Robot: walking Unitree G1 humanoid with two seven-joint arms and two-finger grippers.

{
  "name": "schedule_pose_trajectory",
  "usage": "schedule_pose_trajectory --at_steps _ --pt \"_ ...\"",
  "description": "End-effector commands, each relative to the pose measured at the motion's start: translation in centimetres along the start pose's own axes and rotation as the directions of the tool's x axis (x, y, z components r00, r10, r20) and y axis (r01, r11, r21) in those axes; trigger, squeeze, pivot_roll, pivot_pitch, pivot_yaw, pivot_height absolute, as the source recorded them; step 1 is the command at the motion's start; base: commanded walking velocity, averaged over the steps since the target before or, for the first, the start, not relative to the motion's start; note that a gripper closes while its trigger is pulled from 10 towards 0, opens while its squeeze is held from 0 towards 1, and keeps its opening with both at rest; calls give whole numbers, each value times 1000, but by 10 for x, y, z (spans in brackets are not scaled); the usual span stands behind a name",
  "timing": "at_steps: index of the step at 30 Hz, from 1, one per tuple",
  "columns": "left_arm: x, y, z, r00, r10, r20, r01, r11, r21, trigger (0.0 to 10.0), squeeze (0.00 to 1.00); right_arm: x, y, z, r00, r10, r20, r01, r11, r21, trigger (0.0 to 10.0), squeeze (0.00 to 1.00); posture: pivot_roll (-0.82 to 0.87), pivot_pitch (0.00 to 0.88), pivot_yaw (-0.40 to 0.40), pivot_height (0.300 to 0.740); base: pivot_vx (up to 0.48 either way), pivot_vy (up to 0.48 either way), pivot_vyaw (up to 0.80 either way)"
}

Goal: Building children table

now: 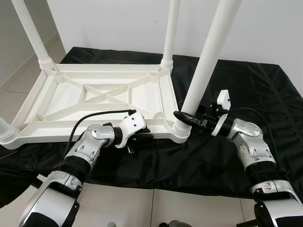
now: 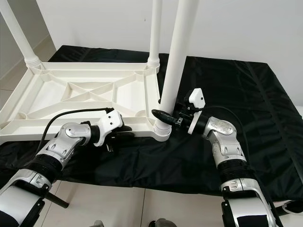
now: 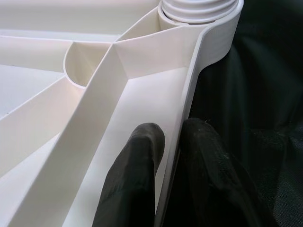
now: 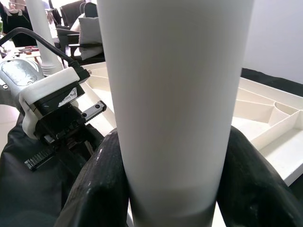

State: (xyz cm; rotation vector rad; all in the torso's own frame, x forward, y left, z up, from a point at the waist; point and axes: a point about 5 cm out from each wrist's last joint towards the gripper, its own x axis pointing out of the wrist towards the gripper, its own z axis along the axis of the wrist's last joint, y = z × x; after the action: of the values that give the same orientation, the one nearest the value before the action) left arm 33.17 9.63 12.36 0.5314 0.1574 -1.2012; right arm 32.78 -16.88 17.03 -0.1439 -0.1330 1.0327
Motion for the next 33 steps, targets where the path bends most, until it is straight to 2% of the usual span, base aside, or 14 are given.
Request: schedule_pose_trajectory --at_steps 1,5,9,10,12,13,16,20,26,29,33 --pt "4 -12 6 987 -157 23 156 987 30 10000 0 -2 11 -28 993 35 -111 -28 997 70 10000 0 -77 35 -7 740 0 0 0" --pt "4 -12 7 987 -158 24 158 987 31 10000 0 -2 11 -30 992 34 -119 -26 997 75 10000 0 -78 36 -5 740 0 0 0" --pt "4 -13 7 987 -159 24 158 987 32 10000 0 -2 5 -32 991 -11 -135 23 996 88 10000 0 -79 37 -5 740 0 0 0" --pt "4 -13 7 987 -160 24 159 987 33 10000 0 -1 3 -34 989 -29 -146 46 992 119 10000 0 -78 38 -4 740 0 0 0" --pt "4 -13 7 987 -160 24 159 987 33 10000 0 -1 3 -34 989 -29 -146 46 992 119 10000 0 -78 38 -4 740 0 0 0" --pt "3 -13 8 987 -161 26 160 987 33 10000 0 0 0 -38 983 -64 -171 95 979 182 10000 0 -78 39 -3 740 0 0 0" --pt "3 -13 9 986 -162 27 161 986 33 10000 0 2 -2 -41 978 -95 -184 131 971 200 10000 0 -78 40 -3 740 0 0 0" --pt "3 -13 10 986 -161 28 160 986 35 10000 0 3 -2 -44 974 -133 -185 170 965 198 10000 0 -76 40 -4 740 0 0 0" --pt "3 -13 10 986 -162 30 160 986 35 10000 0 3 0 -44 977 -129 -171 159 971 181 10000 0 -75 39 -5 740 0 0 0" --pt "3 -13 11 986 -162 31 161 986 39 10000 0 -3 6 -42 986 -109 -125 128 980 155 10000 0 -75 37 -6 740 0 0 0" --pt "3 -13 11 986 -162 31 161 986 38 10000 0 -9 7 -41 986 -116 -121 134 980 149 10000 0 -81 37 -6 740 0 0 0"
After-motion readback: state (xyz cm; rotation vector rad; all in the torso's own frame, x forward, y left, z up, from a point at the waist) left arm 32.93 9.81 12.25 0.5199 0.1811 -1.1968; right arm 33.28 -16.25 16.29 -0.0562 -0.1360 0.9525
